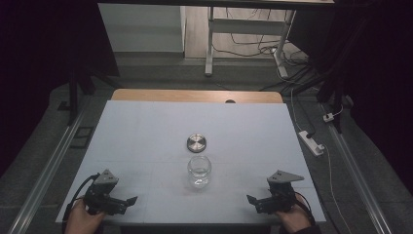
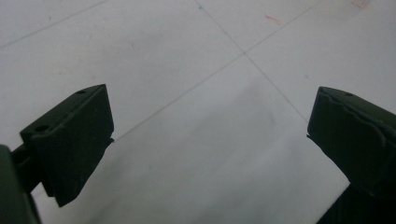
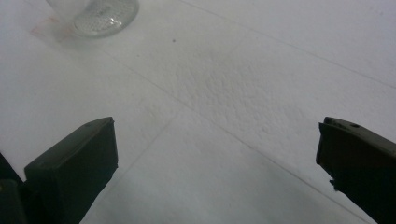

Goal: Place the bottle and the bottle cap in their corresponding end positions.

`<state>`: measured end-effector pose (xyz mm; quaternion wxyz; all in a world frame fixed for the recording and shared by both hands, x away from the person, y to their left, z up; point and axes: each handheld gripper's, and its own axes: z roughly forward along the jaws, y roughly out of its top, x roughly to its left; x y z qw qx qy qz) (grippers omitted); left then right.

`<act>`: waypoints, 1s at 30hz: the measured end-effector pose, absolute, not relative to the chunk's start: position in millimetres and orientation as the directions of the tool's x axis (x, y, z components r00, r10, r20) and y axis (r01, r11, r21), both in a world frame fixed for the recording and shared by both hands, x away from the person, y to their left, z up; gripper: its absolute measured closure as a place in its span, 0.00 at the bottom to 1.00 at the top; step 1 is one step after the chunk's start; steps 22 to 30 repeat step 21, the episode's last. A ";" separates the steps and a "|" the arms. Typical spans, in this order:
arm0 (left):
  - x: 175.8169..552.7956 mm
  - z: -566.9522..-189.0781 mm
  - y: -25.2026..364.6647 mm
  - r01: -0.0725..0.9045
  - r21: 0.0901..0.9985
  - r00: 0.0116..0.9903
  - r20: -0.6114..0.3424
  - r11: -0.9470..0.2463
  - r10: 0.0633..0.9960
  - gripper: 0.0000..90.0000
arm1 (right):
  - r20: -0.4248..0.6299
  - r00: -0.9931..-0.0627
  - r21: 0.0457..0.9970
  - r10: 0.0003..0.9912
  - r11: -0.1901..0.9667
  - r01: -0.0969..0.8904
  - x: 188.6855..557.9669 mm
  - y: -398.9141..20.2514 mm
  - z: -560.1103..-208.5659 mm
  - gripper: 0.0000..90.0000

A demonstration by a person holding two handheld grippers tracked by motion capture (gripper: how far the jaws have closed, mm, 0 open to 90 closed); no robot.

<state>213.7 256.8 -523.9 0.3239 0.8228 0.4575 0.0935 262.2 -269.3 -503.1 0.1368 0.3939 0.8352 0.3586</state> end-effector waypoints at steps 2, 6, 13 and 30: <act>210.2 -524.5 259.7 0.695 0.618 0.560 -0.144 -0.368 0.816 0.02 | 0.050 -0.647 0.701 0.761 0.435 0.566 260.4 -272.1 -503.3 0.00; 204.4 -525.8 264.5 0.701 0.620 0.550 -0.157 -0.352 0.820 0.02 | 0.047 -0.632 0.702 0.774 0.424 0.572 256.7 -276.6 -501.7 0.00; 196.9 -525.4 270.1 0.705 0.621 0.539 -0.153 -0.343 0.828 0.02 | 0.050 -0.609 0.703 0.792 0.405 0.585 252.1 -283.2 -500.1 0.00; 194.8 -525.8 269.4 0.709 0.609 0.538 -0.144 -0.354 0.830 0.02 | 0.047 -0.598 0.701 0.800 0.400 0.590 250.9 -285.8 -500.1 0.00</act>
